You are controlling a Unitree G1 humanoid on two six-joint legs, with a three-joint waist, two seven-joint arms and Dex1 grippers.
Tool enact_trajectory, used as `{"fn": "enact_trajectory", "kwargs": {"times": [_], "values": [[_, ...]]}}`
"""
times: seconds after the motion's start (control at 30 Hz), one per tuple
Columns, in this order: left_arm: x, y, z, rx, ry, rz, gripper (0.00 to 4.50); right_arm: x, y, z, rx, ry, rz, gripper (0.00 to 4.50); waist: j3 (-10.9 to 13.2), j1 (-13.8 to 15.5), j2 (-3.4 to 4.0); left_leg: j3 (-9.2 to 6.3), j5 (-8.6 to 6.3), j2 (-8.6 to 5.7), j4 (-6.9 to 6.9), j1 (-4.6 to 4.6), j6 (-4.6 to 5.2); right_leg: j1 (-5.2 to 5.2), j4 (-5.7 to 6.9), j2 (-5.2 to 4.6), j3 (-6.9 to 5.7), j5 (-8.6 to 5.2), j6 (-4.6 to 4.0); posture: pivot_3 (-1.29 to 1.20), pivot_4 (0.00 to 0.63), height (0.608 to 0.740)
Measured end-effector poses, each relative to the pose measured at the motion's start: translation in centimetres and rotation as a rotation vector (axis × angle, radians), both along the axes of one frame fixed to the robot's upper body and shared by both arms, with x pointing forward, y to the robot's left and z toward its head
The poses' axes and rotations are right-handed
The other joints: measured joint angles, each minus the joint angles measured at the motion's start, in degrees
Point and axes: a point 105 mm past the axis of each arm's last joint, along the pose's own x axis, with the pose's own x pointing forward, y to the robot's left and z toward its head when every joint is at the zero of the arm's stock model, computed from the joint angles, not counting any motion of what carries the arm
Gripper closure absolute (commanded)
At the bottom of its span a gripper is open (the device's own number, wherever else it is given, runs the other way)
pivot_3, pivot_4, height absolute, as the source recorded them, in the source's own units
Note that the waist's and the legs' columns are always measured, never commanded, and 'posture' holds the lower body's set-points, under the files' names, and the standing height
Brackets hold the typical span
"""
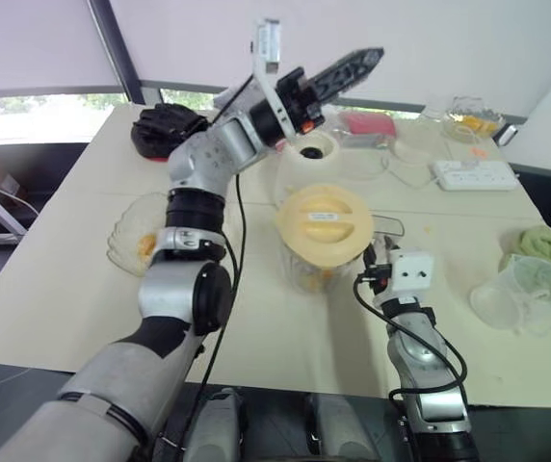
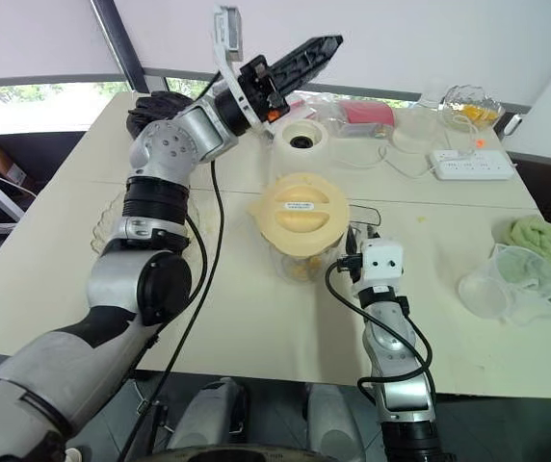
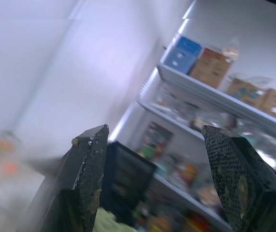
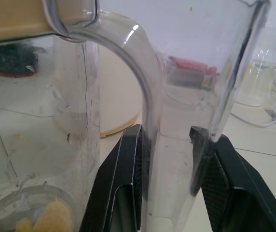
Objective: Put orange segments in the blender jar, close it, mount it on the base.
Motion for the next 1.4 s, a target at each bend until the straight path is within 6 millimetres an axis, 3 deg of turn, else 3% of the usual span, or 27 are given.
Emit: {"fn": "enact_trajectory", "kwargs": {"times": [0.1, 0.2, 0.3, 0.4, 0.5, 0.57, 0.7, 0.83, 0.93, 1.1, 1.23, 1.3, 1.4], "values": [[2.2, 1.9, -1.4, 0.022, -0.018, 0.209, 1.3, 0.1, 0.0, 0.2, 0.002, -0.001, -0.001, 3.02, -0.01, 0.09, 0.02, -0.02, 0.01, 0.01, 0.0, 0.05, -0.01, 0.05, 0.01, 0.04, -0.02, 0.01, -0.04, 0.0, 0.15, 0.74], [4.5, 5.7, -3.2, 0.024, 0.014, 0.421, 1.3, 0.4, -0.3, 0.4, 0.017, 0.009, -0.014, 3.02, -0.01, 0.03, 0.02, -0.01, 0.01, 0.02, 0.0, 0.02, -0.01, 0.02, 0.0, 0.02, -0.01, 0.02, -0.03, 0.0, 0.15, 0.74], [5.4, 9.5, -5.8, 0.048, 0.036, 0.577, 1.3, 1.0, -1.4, 1.3, 0.03, 0.012, -0.049, 3.02, 0.0, 0.16, 0.03, -0.01, 0.01, 0.02, 0.0, -0.07, -0.01, -0.07, -0.01, -0.06, -0.01, 0.02, -0.02, 0.0, 0.15, 0.74], [5.3, 11.7, -10.5, 0.201, 0.069, 0.667, 1.3, 1.8, -3.0, 3.1, 0.026, -0.008, -0.095, 3.02, 0.01, 0.55, 0.02, 0.0, 0.01, -0.01, 0.0, -0.15, -0.02, -0.1, -0.03, -0.11, -0.02, 0.03, -0.02, 0.0, 0.15, 0.74], [4.1, 12.4, -14.7, 0.421, 0.071, 0.649, 1.3, 2.0, -3.7, 5.0, 0.023, -0.043, -0.107, 3.02, 0.02, 0.37, 0.03, 0.0, 0.01, -0.01, -0.06, -0.23, -0.02, -0.23, -0.02, -0.13, -0.01, 0.04, -0.02, 0.0, 0.15, 0.74], [2.8, 12.3, -16.4, 0.517, 0.067, 0.589, 1.3, 2.2, -3.8, 6.1, 0.018, -0.063, -0.093, 3.02, 0.03, 0.24, 0.03, 0.0, 0.0, 0.03, -0.1, -0.25, -0.03, -0.31, 0.02, -0.1, -0.01, 0.04, -0.02, 0.0, 0.15, 0.74], [-0.7, 13.5, -16.8, 0.712, -0.025, 0.481, 1.3, 2.6, -4.6, 7.8, 0.021, -0.073, -0.087, 3.02, 0.06, -0.12, 0.07, -0.03, 0.01, 0.2, -0.2, -0.24, -0.03, -0.51, 0.22, -0.07, 0.01, 0.07, -0.09, 0.0, 0.15, 0.74], [-3.1, 13.3, -15.8, 0.76, -0.072, 0.429, 1.3, 2.9, -6.0, 8.9, 0.045, -0.071, -0.109, 3.02, 0.07, 0.27, 0.13, -0.01, 0.04, 0.22, -0.18, -0.18, -0.08, -0.49, 0.31, -0.12, 0.01, 0.07, -0.14, 0.0, 0.15, 0.74], [-4.4, 13.1, -16.5, 0.774, -0.048, 0.398, 1.3, 3.6, -6.5, 10.8, 0.086, -0.086, -0.109, 3.02, 0.13, 0.03, 0.23, 0.07, 0.05, 0.22, -0.09, -0.18, -0.08, -0.5, 0.29, -0.15, 0.12, 0.0, -0.35, 0.0, 0.15, 0.74], [-5.4, 12.2, -18.5, 0.774, 0.003, 0.393, 1.3, 4.5, -7.7, 18.8, 0.148, -0.234, -0.131, 3.02, 0.24, -0.09, 0.41, 0.14, 0.05, 0.21, -0.09, -0.18, -0.09, -0.59, 0.34, -0.11, 0.17, 0.05, -0.27, 0.0, 0.15, 0.74], [-5.9, 11.5, -19.6, 0.765, 0.027, 0.394, 1.3, 5.9, -6.7, 24.2, 0.212, -0.33, -0.07, 3.02, 0.24, -0.34, 0.4, 0.12, 0.05, 0.2, -0.22, -0.16, -0.08, -0.64, 0.37, -0.01, 0.14, 0.11, -0.18, 0.0, 0.15, 0.74], [-6.3, 11.6, -19.8, 0.765, 0.028, 0.402, 1.3, 7.0, -6.4, 24.9, 0.228, -0.332, -0.059, 3.02, 0.24, -0.31, 0.4, 0.13, 0.05, 0.2, -0.26, -0.16, -0.08, -0.64, 0.37, -0.02, 0.14, 0.11, -0.18, 0.0, 0.15, 0.74], [-6.9, 11.8, -19.8, 0.768, 0.023, 0.423, 1.3, 9.6, -5.3, 24.3, 0.25, -0.293, -0.039, 3.02, 0.24, -0.82, 0.41, 0.16, 0.05, 0.21, -0.26, -0.17, -0.08, -0.64, 0.33, -0.09, 0.17, 0.11, -0.18, 0.0, 0.15, 0.74]]}}
